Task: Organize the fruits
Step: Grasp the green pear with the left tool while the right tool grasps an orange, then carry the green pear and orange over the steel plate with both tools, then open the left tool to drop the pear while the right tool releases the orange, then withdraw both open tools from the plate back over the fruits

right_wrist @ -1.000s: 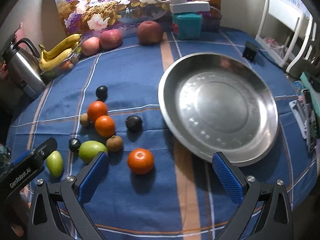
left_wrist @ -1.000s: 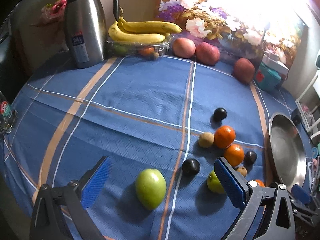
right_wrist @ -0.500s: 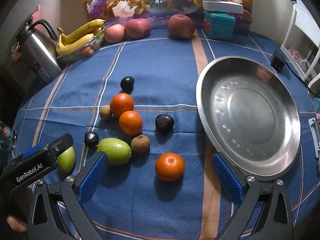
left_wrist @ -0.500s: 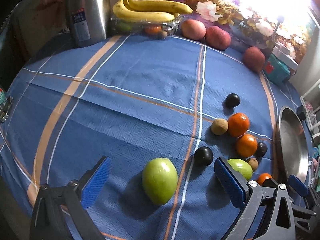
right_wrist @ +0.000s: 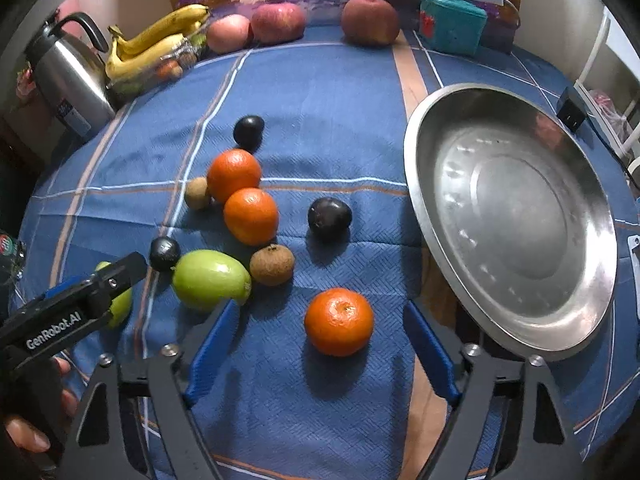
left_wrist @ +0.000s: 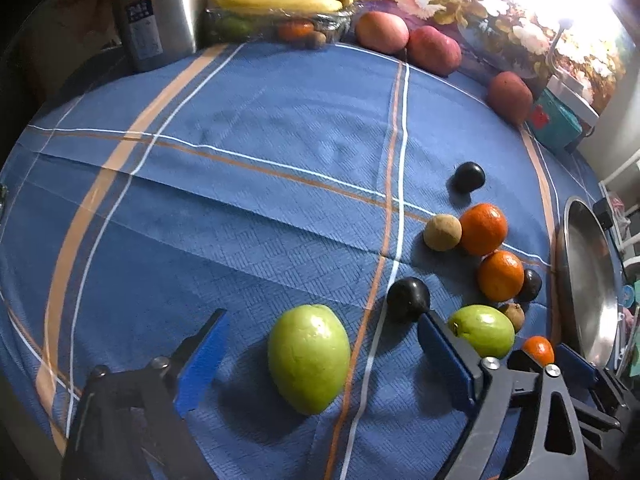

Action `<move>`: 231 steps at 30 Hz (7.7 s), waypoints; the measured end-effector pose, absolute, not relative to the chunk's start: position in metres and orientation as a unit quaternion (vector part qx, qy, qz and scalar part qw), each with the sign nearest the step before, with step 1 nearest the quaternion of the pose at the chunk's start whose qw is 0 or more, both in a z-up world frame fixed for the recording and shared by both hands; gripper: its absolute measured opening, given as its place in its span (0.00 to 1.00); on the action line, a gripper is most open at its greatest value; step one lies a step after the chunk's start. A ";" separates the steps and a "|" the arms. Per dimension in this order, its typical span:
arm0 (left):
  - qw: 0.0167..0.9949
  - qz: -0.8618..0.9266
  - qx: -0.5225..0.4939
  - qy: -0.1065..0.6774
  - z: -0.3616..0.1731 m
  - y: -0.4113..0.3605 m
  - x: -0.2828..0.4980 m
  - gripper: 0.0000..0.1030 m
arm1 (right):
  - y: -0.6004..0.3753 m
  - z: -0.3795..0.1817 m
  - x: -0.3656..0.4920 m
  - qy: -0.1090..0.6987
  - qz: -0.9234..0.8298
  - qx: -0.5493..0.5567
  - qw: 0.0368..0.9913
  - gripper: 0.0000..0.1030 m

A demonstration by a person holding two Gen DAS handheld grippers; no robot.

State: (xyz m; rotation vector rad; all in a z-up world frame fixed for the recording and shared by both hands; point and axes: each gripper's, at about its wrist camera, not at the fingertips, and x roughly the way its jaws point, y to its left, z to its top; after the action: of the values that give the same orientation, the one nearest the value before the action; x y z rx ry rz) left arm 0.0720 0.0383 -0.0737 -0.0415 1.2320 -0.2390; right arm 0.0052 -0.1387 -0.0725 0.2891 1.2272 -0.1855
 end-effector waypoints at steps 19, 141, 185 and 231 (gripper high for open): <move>0.801 -0.103 -0.037 0.588 -0.075 0.047 0.069 0.40 | -0.153 -0.086 0.003 0.589 -0.098 0.164 0.785 0.43; 0.781 -0.313 0.105 0.530 -0.040 -0.228 0.063 0.40 | -0.358 -0.045 -0.028 0.524 -0.359 0.281 0.720 0.37; 0.774 -0.298 0.121 0.545 -0.054 -0.232 0.065 0.42 | -0.364 -0.087 -0.022 0.556 -0.335 0.296 0.701 0.50; 0.820 -0.156 0.108 0.541 -0.039 -0.176 0.101 1.00 | -0.334 -0.050 -0.006 0.543 -0.294 0.237 0.750 0.92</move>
State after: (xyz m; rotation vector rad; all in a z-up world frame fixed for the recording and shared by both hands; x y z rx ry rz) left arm 0.1010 -0.1757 -0.0386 0.2295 1.1517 -0.3326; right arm -0.0063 -0.3341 -0.0502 0.5173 1.1868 -0.6431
